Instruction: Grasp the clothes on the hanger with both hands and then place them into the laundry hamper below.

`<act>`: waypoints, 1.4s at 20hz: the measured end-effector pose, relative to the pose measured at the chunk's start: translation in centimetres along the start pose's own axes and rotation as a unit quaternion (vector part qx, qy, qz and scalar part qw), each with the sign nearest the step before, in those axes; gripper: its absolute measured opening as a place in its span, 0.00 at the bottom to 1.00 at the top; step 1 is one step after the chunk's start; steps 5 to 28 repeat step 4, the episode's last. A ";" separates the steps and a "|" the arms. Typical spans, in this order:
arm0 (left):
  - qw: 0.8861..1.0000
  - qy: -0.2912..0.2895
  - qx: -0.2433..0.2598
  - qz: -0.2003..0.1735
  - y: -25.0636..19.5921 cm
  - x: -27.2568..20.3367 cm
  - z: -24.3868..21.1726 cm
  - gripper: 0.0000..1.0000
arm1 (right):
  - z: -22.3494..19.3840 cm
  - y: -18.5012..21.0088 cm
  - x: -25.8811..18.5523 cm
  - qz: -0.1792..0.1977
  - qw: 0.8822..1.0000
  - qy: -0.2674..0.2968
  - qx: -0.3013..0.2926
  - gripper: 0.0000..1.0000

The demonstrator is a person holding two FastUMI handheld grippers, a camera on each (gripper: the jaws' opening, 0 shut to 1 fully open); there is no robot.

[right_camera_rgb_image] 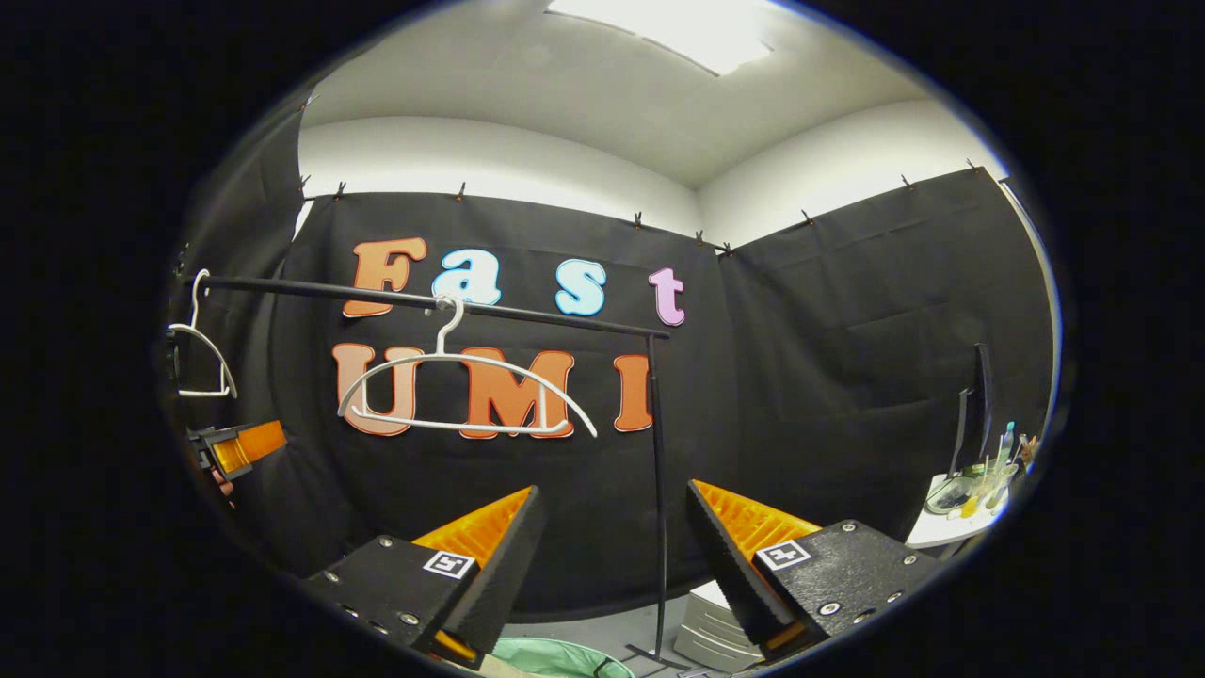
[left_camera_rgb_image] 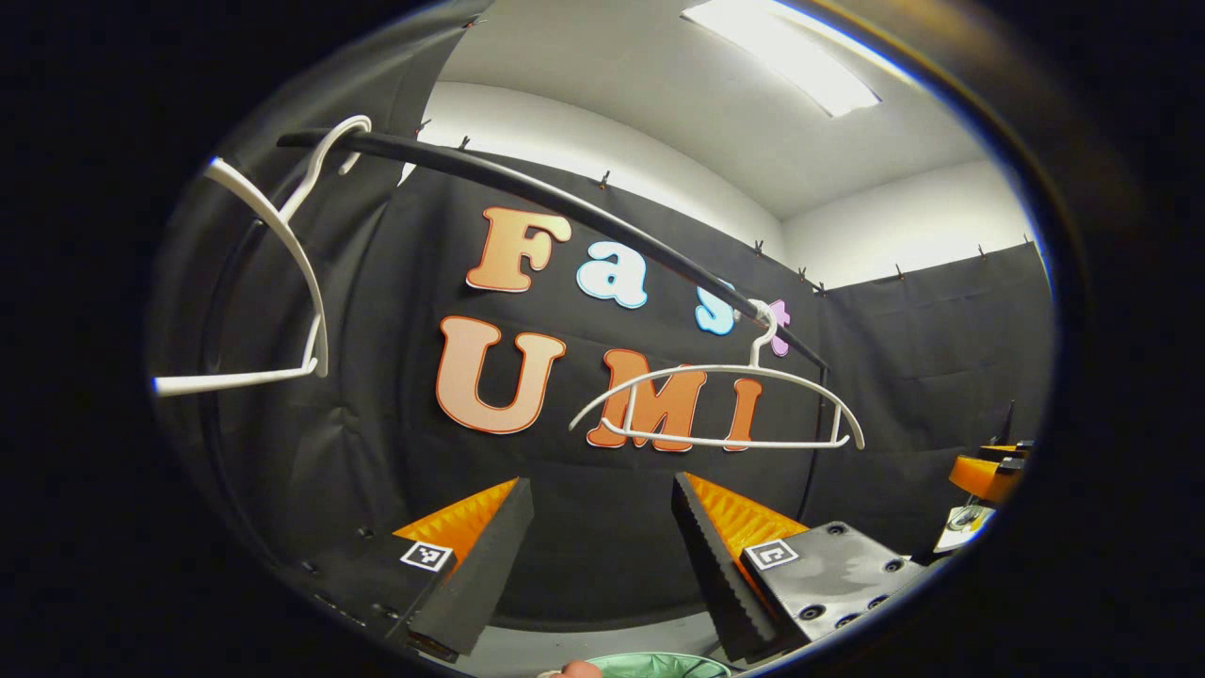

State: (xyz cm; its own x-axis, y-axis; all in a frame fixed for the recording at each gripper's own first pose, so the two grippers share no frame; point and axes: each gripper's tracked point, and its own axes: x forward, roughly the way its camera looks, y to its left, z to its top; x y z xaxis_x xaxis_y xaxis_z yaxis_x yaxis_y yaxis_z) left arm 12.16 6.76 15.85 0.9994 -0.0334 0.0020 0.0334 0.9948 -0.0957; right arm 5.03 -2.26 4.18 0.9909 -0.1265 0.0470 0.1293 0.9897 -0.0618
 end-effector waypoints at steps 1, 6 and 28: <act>1.000 0.000 0.000 -0.001 0.0 -0.1 0.0 0.97 | -0.1 0.0 -0.1 0.000 1.000 0.000 -0.001 0.93; 1.000 -0.005 0.000 -0.003 0.0 -0.1 0.2 0.97 | 0.0 -0.4 -0.2 -0.004 1.000 -0.002 -0.005 0.93; 1.000 -0.005 0.000 -0.003 0.0 -0.1 0.2 0.97 | 0.0 -0.4 -0.2 -0.004 1.000 -0.002 -0.005 0.93</act>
